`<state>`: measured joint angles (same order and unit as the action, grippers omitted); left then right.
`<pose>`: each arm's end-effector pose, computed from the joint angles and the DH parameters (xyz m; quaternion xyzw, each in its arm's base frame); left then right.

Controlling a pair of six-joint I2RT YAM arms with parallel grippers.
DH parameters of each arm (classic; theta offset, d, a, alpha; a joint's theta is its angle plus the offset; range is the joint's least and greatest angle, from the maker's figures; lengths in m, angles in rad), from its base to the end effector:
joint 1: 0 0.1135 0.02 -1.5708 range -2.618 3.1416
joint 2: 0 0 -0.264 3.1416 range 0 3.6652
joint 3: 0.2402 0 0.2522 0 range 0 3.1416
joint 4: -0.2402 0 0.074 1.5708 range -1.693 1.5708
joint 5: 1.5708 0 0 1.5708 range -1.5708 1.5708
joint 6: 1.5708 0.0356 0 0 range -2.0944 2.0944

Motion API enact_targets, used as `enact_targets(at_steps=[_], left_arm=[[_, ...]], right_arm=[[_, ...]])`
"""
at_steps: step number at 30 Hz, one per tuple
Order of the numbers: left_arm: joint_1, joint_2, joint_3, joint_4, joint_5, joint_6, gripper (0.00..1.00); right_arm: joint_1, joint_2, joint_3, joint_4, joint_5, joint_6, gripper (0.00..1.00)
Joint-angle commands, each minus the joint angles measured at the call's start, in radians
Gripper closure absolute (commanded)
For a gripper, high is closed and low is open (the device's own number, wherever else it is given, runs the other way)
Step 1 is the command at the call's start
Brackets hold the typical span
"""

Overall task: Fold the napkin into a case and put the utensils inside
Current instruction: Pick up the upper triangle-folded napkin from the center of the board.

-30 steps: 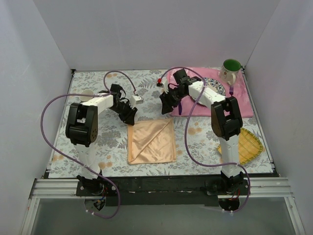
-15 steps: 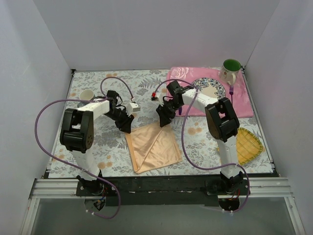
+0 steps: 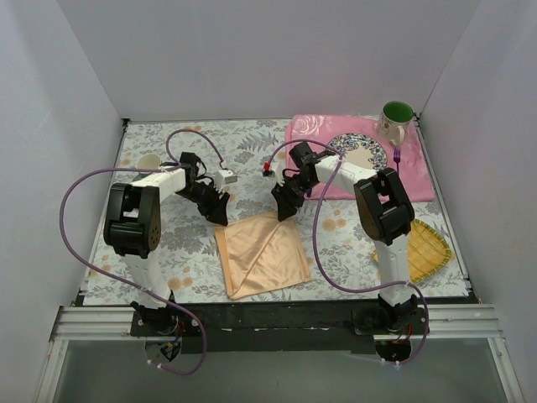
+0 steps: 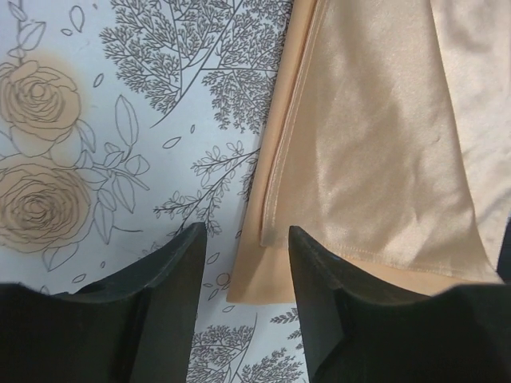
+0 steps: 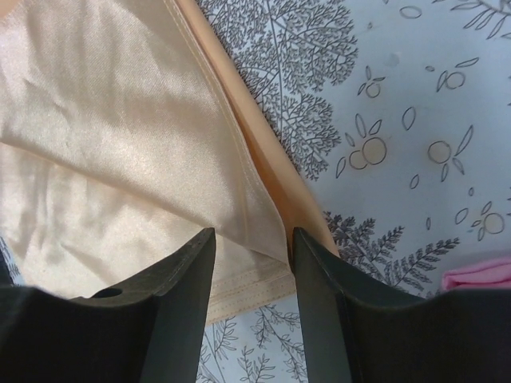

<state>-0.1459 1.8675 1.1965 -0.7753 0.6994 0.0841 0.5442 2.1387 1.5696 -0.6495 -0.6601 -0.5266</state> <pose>0.3320 -0.0719 0.1602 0.1288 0.9290 -0.3436 0.0479 0.3616 0.2444 0.1587 -0.5240 0.7721 0.3205 0.1629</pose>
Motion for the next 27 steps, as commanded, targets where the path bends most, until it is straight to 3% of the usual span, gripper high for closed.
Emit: enact_targets(at_steps=[1, 14, 21, 26, 27], left_arm=[[-0.001, 0.034, 0.043, -0.061, 0.107, -0.009, 0.58], [-0.006, 0.061, 0.038, -0.073, 0.072, 0.028, 0.78], [-0.007, 0.073, 0.066, -0.085, 0.069, 0.048, 1.00], [-0.009, 0.070, 0.075, -0.093, 0.072, 0.051, 0.99], [-0.009, 0.068, 0.077, -0.097, 0.075, 0.049, 0.87]], right_arm=[[0.011, -0.043, -0.042, -0.010, -0.007, 0.007, 0.48], [0.028, -0.111, -0.088, -0.018, -0.081, 0.027, 0.48], [0.005, -0.091, 0.047, -0.022, -0.068, 0.007, 0.36], [-0.010, -0.030, 0.131, -0.050, -0.016, -0.029, 0.28], [-0.009, -0.023, 0.136, -0.055, -0.010, -0.045, 0.28]])
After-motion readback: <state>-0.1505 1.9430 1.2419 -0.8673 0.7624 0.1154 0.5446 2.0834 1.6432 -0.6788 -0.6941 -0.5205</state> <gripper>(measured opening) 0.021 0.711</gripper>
